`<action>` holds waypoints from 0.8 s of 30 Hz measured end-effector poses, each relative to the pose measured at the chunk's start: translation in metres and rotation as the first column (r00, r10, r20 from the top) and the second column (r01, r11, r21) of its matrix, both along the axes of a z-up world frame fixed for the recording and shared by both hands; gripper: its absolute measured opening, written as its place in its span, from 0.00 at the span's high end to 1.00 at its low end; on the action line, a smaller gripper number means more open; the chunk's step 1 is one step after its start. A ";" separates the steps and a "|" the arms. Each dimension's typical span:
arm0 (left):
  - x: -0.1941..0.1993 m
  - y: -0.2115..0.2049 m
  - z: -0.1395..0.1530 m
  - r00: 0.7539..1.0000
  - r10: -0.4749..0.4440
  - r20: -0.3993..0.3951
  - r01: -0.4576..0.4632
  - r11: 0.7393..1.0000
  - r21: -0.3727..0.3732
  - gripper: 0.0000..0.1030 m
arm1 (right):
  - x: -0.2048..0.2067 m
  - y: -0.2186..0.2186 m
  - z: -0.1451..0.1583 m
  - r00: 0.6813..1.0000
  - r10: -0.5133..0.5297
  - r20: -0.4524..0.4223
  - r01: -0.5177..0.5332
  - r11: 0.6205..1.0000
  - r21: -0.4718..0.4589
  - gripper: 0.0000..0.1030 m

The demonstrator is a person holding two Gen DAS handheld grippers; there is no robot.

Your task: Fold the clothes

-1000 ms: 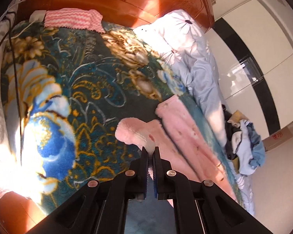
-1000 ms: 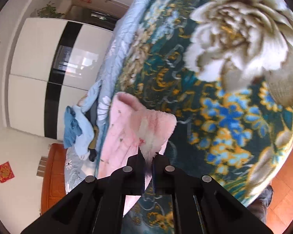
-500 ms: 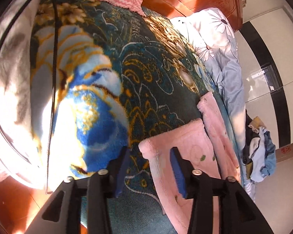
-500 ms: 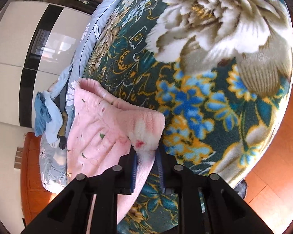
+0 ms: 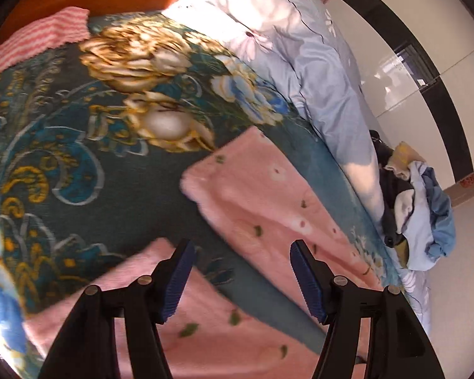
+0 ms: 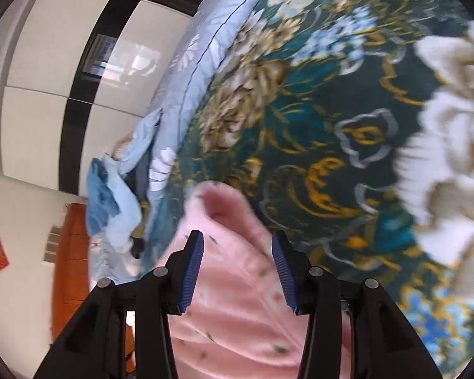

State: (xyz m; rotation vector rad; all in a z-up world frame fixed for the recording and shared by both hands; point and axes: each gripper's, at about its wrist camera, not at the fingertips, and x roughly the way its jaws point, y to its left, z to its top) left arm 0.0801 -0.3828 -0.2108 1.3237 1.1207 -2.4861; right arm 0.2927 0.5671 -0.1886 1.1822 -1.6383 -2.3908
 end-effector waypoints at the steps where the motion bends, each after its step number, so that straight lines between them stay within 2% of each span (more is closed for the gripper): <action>1: -0.014 0.013 -0.002 1.000 -0.023 0.014 0.023 1.000 0.001 0.35 | -0.019 -0.001 -0.005 1.000 0.010 -0.006 -0.010 0.999 -0.038 0.55; 4: -0.043 0.046 -0.011 0.995 -0.063 0.073 0.067 0.996 -0.055 0.35 | -0.069 -0.004 -0.025 0.999 0.037 -0.006 -0.037 0.984 -0.174 0.55; 7: -0.057 0.065 -0.020 0.991 -0.077 0.108 0.084 0.994 -0.071 0.35 | -0.096 -0.007 -0.050 0.998 0.060 0.006 -0.054 0.933 -0.355 0.55; 9: -0.062 0.072 -0.026 0.989 -0.080 0.127 0.090 0.993 -0.075 0.35 | -0.107 -0.007 -0.057 0.998 0.052 -0.019 -0.055 0.910 -0.411 0.55; 11: -0.065 0.076 -0.033 0.984 -0.078 0.159 0.096 0.990 -0.104 0.35 | -0.121 -0.011 -0.065 0.995 0.092 0.027 -0.071 0.898 -0.434 0.55; 14: -0.065 0.075 -0.037 0.984 -0.068 0.167 0.089 0.988 -0.124 0.35 | -0.137 -0.021 -0.069 0.980 0.159 0.122 -0.101 0.918 -0.384 0.57; 15: -0.064 0.073 -0.036 0.984 -0.062 0.166 0.082 0.989 -0.122 0.35 | -0.141 -0.023 -0.067 0.976 0.165 0.140 -0.107 0.929 -0.354 0.71; 16: -0.064 0.072 -0.036 0.984 -0.056 0.168 0.077 0.990 -0.121 0.35 | -0.144 -0.024 -0.063 0.975 0.165 0.148 -0.111 0.941 -0.321 0.90; 18: -0.064 0.069 -0.036 0.984 -0.050 0.170 0.072 0.989 -0.126 0.35 | -0.150 -0.019 -0.051 0.981 0.140 0.135 -0.104 0.964 -0.247 0.91; 20: -0.064 0.070 -0.036 0.984 -0.045 0.174 0.070 0.988 -0.140 0.35 | -0.155 -0.008 -0.027 0.995 0.098 0.031 -0.093 0.985 -0.146 0.92; 22: -0.064 0.071 -0.038 0.983 -0.049 0.179 0.077 0.986 -0.149 0.35 | -0.159 0.000 -0.019 0.998 0.058 0.001 -0.058 0.993 -0.103 0.93; 24: -0.064 0.072 -0.040 0.983 -0.054 0.178 0.083 0.983 -0.161 0.35 | -0.166 -0.004 -0.032 0.995 0.073 0.067 -0.068 0.994 -0.081 0.93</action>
